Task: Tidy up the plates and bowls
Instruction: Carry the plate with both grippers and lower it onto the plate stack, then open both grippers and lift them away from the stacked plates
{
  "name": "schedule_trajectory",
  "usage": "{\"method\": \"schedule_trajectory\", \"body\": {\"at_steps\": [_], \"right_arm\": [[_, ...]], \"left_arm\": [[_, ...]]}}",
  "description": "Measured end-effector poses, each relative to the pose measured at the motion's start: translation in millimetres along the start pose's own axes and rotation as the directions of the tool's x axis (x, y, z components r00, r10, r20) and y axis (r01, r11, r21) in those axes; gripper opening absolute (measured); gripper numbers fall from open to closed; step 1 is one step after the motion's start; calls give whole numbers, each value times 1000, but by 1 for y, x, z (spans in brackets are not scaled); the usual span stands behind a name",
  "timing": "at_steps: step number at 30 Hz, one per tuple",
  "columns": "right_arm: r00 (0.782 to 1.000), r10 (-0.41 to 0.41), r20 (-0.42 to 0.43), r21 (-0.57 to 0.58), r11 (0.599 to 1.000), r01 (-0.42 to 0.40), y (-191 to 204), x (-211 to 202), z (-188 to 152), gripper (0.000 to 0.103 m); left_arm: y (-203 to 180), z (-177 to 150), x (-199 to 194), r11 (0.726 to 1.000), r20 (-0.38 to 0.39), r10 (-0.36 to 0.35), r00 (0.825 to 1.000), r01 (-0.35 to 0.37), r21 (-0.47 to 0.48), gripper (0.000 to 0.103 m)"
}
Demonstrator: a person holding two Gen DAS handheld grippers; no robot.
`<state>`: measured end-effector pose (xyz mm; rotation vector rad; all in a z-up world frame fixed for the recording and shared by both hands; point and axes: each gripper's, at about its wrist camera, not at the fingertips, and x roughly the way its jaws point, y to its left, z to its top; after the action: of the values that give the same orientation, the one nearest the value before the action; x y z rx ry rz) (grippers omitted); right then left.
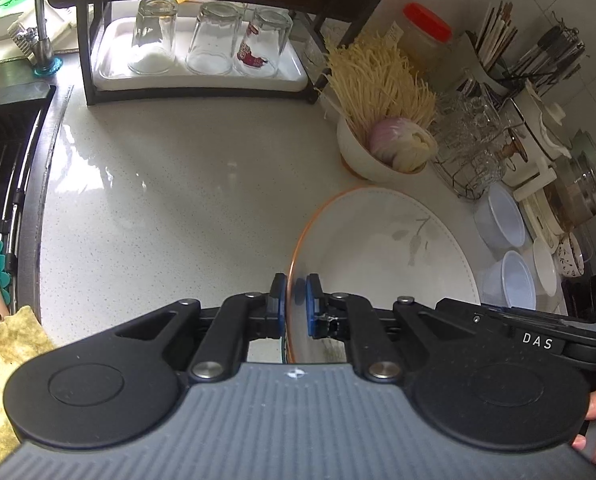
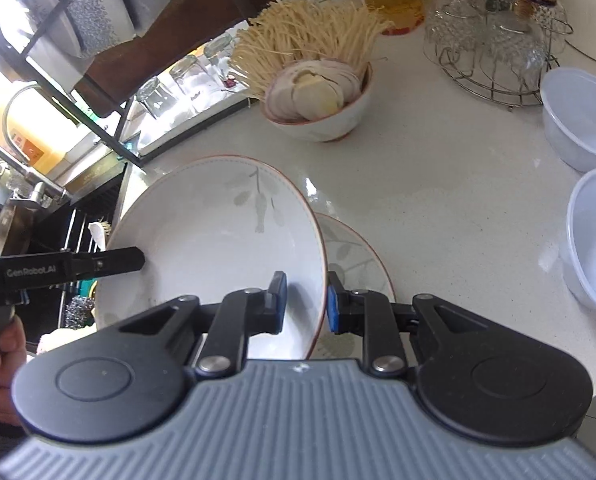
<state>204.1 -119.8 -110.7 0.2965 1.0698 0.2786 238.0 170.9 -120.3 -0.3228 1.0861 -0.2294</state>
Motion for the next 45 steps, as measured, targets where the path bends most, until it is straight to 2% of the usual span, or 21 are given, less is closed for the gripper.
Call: {"method": "schedule_trajectory", "body": {"at_steps": [10, 23, 29, 32, 34, 36, 45], "right_arm": [[1000, -29, -4, 5, 1000, 29, -23, 7, -18, 25], [999, -45, 30, -35, 998, 46, -18, 19, -25, 25], [999, -27, 35, -27, 999, 28, -21, 19, -27, 25], [1000, -13, 27, -11, 1000, 13, -23, 17, -30, 25], [999, -13, 34, -3, 1000, 13, -24, 14, -32, 25], [999, -15, 44, -1, 1000, 15, -25, 10, -34, 25], [998, 12, 59, 16, 1000, -13, -35, -4, -37, 25]], "left_arm": [[-20, -7, 25, 997, -55, 54, 997, -51, 56, 12], [-22, -3, 43, 990, -74, 131, 989, -127, 62, 17], [-27, 0, 45, 984, -92, 166, 982, -159, 77, 20], [-28, -1, 46, 985, -109, 167, 980, -161, 61, 27], [-31, -1, 40, 988, -90, 148, 985, -143, 56, 45], [-35, -1, 36, 989, -73, 139, 988, -136, 55, 54], [-53, -5, 22, 987, -24, 153, 988, -152, 46, 54]]}}
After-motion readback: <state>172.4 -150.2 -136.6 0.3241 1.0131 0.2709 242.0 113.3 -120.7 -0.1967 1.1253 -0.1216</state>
